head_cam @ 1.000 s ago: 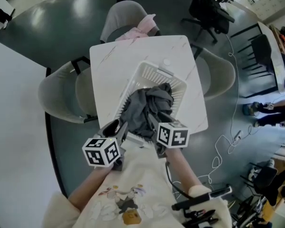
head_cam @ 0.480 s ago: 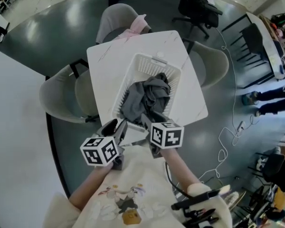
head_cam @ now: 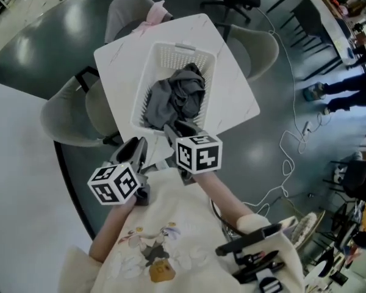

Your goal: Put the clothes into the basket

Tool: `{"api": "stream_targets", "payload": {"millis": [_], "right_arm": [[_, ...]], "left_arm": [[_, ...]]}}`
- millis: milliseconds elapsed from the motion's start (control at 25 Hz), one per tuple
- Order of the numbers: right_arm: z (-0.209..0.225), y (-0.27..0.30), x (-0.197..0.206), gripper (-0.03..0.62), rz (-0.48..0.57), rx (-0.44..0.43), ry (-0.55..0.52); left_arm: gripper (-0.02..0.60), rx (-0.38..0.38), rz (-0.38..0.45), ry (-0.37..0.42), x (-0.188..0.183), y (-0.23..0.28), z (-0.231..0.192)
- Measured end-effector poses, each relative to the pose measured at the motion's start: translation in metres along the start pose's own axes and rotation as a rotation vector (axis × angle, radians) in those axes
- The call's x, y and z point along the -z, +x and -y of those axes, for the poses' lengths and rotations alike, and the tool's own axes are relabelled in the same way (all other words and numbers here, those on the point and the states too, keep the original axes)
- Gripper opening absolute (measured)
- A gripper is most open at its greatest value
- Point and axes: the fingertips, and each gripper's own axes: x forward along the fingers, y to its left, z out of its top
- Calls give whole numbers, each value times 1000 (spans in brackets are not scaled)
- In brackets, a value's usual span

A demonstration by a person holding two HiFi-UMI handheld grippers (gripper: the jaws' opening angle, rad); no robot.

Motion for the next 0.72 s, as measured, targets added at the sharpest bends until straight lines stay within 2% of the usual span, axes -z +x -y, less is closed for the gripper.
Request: {"api": "stream_targets", "payload": {"millis": [120, 240, 440, 720], "right_arm": [[-6, -13, 7, 109, 30, -1, 72], [-7, -22, 14, 98, 60, -9, 104], [-5, -37, 32, 94, 80, -7, 149], [18, -54, 44, 91, 75, -38, 167]], "left_arm": [[59, -2, -17, -5, 14, -8, 2], [40, -2, -21, -13, 30, -9, 7], [31, 43, -60, 19, 48, -11, 23], [29, 39, -41, 10, 55, -4, 43]]}}
